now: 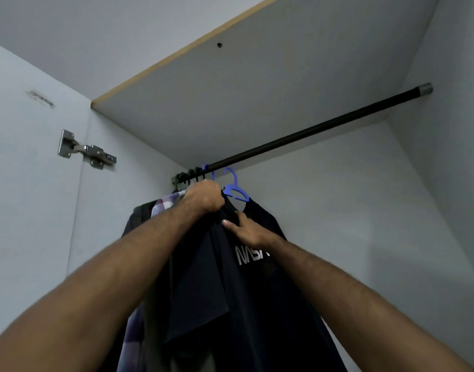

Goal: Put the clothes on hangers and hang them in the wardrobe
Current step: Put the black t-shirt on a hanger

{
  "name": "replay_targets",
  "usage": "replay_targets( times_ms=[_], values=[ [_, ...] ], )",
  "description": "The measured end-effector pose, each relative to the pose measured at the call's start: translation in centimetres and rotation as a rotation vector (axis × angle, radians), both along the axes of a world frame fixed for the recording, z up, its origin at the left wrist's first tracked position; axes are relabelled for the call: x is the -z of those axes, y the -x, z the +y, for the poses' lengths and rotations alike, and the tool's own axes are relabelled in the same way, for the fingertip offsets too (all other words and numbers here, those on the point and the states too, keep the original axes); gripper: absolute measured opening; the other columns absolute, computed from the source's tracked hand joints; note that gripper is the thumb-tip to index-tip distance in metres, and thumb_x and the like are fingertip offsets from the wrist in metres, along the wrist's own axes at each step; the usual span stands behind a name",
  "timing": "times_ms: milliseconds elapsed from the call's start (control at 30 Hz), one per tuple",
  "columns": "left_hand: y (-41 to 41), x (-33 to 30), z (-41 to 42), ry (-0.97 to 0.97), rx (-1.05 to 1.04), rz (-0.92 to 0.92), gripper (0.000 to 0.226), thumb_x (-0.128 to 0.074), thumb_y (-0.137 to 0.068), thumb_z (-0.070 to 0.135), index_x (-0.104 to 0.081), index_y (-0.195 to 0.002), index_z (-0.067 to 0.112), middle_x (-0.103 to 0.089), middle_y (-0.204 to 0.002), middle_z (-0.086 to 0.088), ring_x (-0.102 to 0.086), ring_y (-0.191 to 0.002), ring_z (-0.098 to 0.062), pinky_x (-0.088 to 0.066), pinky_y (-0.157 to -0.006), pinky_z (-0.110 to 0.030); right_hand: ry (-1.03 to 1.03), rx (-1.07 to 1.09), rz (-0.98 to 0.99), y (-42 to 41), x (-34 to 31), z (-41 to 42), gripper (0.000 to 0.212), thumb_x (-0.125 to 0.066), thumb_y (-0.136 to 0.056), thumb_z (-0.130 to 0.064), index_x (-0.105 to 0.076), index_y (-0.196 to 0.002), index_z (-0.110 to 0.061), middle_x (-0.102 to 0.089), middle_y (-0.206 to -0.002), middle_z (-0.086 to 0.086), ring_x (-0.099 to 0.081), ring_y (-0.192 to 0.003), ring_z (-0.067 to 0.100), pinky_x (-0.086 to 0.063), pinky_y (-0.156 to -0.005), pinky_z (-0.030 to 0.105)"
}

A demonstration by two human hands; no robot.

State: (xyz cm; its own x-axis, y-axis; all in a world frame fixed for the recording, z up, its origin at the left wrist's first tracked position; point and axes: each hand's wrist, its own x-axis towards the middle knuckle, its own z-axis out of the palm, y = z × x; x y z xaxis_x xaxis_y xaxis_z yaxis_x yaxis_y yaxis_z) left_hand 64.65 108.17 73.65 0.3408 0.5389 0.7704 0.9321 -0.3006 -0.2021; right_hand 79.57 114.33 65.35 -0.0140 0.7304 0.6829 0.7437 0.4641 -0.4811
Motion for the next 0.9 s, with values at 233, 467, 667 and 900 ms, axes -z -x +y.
replay_targets(
  times_ms=[233,467,667,900],
  values=[
    [-0.8,-3.2,5.0,-0.031,0.003,-0.170,0.033,-0.049,-0.097,0.021,-0.062,-0.119,0.001,-0.064,-0.121,-0.016,-0.064,-0.108,-0.034,-0.051,-0.084,-0.039,-0.089,-0.127,-0.009,1.3,-3.5,3.8,0.095,-0.047,-0.088,-0.074,-0.020,-0.160,-0.018,-0.040,-0.158,0.010,-0.045,-0.141,0.032,-0.039,-0.115,0.044],
    [-0.3,-3.6,4.3,-0.113,-0.051,-0.174,0.025,-0.051,-0.096,0.018,-0.060,-0.112,0.001,-0.064,-0.119,-0.021,-0.064,-0.098,-0.036,-0.053,-0.081,-0.043,-0.190,-0.208,0.006,0.2,-2.3,6.2,0.082,-0.051,-0.096,-0.062,-0.027,-0.158,-0.013,-0.042,-0.157,0.010,-0.044,-0.142,0.028,-0.037,-0.117,0.042],
    [1.1,-0.6,3.0,-0.093,-0.191,-0.101,0.028,-0.050,-0.097,0.013,-0.051,-0.123,0.002,-0.061,-0.120,-0.017,-0.057,-0.092,-0.029,-0.043,-0.073,-0.037,-0.109,-0.237,-0.060,-0.5,0.2,6.9,0.068,-0.055,-0.100,-0.052,-0.036,-0.151,-0.010,-0.047,-0.150,0.011,-0.049,-0.136,0.027,-0.041,-0.114,0.044],
    [0.4,1.3,1.4,-0.319,-0.303,0.020,0.033,-0.043,-0.101,0.031,-0.052,-0.121,0.007,-0.066,-0.119,-0.016,-0.064,-0.104,-0.038,-0.045,-0.076,-0.041,-0.476,0.054,-0.094,0.4,2.6,5.4,0.052,-0.056,-0.099,-0.037,-0.045,-0.144,-0.013,-0.044,-0.150,0.009,-0.047,-0.133,0.033,-0.044,-0.105,0.050]
  ],
)
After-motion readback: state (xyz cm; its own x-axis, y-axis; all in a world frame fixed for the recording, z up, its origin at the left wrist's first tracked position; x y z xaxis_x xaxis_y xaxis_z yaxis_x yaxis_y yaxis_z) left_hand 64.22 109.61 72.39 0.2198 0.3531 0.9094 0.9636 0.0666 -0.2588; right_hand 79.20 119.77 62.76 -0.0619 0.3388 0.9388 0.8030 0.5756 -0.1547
